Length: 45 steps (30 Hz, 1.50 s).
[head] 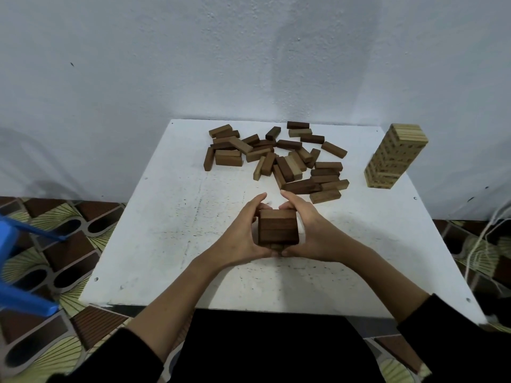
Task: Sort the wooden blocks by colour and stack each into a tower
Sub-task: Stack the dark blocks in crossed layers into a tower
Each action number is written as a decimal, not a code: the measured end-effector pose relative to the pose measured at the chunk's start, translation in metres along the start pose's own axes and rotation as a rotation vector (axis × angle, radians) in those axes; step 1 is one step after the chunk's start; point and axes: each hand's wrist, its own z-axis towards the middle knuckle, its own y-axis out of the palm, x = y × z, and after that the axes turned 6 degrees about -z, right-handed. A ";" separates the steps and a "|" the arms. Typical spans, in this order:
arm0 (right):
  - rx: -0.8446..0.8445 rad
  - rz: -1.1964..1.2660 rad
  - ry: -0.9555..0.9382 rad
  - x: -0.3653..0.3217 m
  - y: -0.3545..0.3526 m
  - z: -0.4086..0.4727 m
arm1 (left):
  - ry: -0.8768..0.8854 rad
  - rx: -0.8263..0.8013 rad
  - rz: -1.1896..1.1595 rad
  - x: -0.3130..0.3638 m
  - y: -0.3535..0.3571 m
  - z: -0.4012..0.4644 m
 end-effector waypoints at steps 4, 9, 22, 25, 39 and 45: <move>0.000 -0.002 0.001 -0.001 0.001 0.000 | 0.009 0.009 -0.007 -0.001 0.001 0.000; 0.013 -0.021 -0.007 -0.001 0.002 -0.001 | 0.003 0.015 -0.020 -0.003 0.002 -0.001; 0.020 -0.056 -0.017 -0.007 0.002 -0.003 | -0.021 0.025 -0.036 0.001 0.003 -0.003; 0.027 -0.080 -0.029 -0.007 0.003 -0.002 | -0.028 0.027 -0.034 0.001 0.003 -0.003; 0.184 0.346 0.106 -0.005 0.032 -0.017 | -0.152 0.083 -0.193 0.005 0.021 -0.024; 0.277 0.343 0.192 -0.009 0.053 -0.025 | -0.113 0.146 0.039 0.007 0.032 -0.026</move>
